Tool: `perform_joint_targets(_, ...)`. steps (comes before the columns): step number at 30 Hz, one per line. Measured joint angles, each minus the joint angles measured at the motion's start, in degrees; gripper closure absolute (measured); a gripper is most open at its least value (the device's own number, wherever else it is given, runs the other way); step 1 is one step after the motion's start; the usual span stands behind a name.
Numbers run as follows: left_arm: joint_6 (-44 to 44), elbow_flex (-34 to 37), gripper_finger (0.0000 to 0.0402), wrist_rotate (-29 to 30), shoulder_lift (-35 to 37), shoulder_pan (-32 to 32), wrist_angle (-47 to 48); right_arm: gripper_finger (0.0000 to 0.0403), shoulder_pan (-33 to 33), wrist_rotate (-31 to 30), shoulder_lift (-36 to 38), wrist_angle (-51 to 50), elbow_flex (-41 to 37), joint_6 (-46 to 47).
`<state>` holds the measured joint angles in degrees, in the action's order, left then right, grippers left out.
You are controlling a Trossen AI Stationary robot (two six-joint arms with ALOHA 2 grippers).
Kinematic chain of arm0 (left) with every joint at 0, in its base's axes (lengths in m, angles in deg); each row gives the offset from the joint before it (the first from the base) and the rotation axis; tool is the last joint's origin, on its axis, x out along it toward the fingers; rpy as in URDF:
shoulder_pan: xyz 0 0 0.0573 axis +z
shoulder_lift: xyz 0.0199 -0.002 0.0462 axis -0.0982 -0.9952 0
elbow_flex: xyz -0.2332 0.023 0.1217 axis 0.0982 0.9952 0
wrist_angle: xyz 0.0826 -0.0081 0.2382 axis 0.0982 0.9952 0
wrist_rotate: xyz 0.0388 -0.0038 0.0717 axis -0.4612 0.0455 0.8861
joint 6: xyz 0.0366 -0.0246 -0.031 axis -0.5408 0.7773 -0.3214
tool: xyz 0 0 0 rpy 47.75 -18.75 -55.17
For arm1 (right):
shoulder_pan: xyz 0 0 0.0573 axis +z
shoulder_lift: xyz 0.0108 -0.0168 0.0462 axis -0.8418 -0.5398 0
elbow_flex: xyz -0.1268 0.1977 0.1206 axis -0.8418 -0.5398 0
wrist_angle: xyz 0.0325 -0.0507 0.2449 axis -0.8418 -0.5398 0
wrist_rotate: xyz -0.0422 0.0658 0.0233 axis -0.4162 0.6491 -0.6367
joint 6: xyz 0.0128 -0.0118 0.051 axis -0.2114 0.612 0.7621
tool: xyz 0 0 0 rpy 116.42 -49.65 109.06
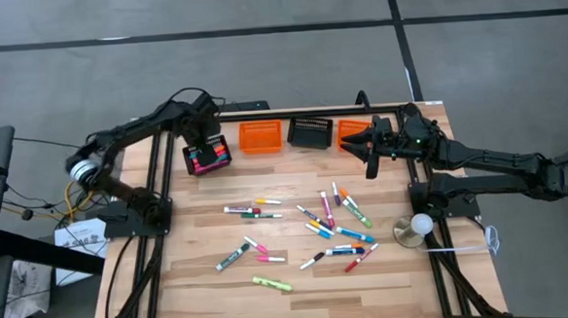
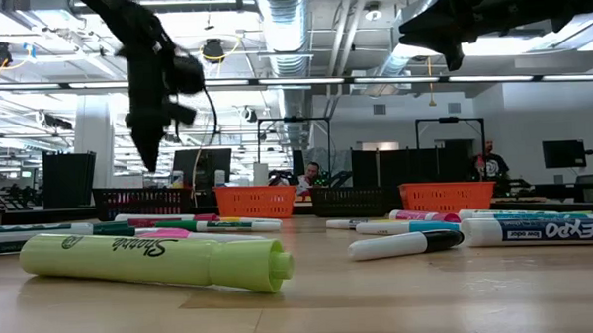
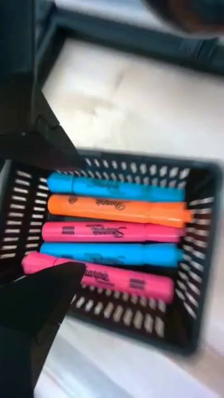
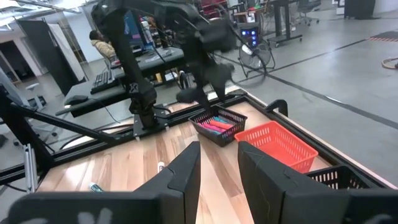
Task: Pick & Place Markers
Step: Put the large pink highlighter pen into the left black bin, then put the large light green highlighter pen into the left black bin
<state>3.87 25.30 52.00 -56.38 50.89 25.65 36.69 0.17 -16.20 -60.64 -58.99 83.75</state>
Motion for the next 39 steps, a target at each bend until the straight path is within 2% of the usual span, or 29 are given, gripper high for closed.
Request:
perform_joint_targets(5, 0.23, 0.0, 0.014, -0.13, 12.01, -2.4, -0.3, 0.0305, 0.0, -0.03, 0.0, -0.06, 0.0, 3.73)
perform_joint_targets(8, 3.53, 0.0, 0.0144, -0.5, 18.97, -4.69, -2.1, 0.0305, 0.0, -0.02, 0.0, -0.38, 0.02, 6.65)
perform_joint_targets(15, 15.12, 0.0, 0.0155, -7.41, 30.02, -9.73, -8.96, 0.0305, 0.0, 0.01, 0.0, -0.46, 0.02, 7.32)
perform_joint_targets(21, 20.93, 0.0, 0.0166, -11.37, 33.06, -13.75, -11.06, 0.0305, 0.0, 0.04, 0.0, -0.44, 0.02, 7.32)
perform_joint_targets(26, 24.68, 0.0, 0.0175, -14.09, 33.21, -17.13, -18.52, 0.0305, 0.0, 0.04, 0.0, -0.46, 0.02, 7.32)
perform_joint_targets(30, 25.62, 0.0, 0.0182, -14.12, 33.21, -20.03, -25.63, 0.0305, 0.0, 0.04, 0.0, -0.44, 0.02, 7.32)
perform_joint_targets(34, 27.89, 0.0, 0.0189, -13.94, 33.21, -21.71, -28.4, 0.0305, -0.02, 0.55, 0.0, -0.46, 0.02, 7.32)
perform_joint_targets(39, 30.08, 2.81, 0.02, -10.2, 34.48, -23.51, -30.17, 0.0305, 0.0, 5.4, 0.0, -0.45, 0.02, 6.38)
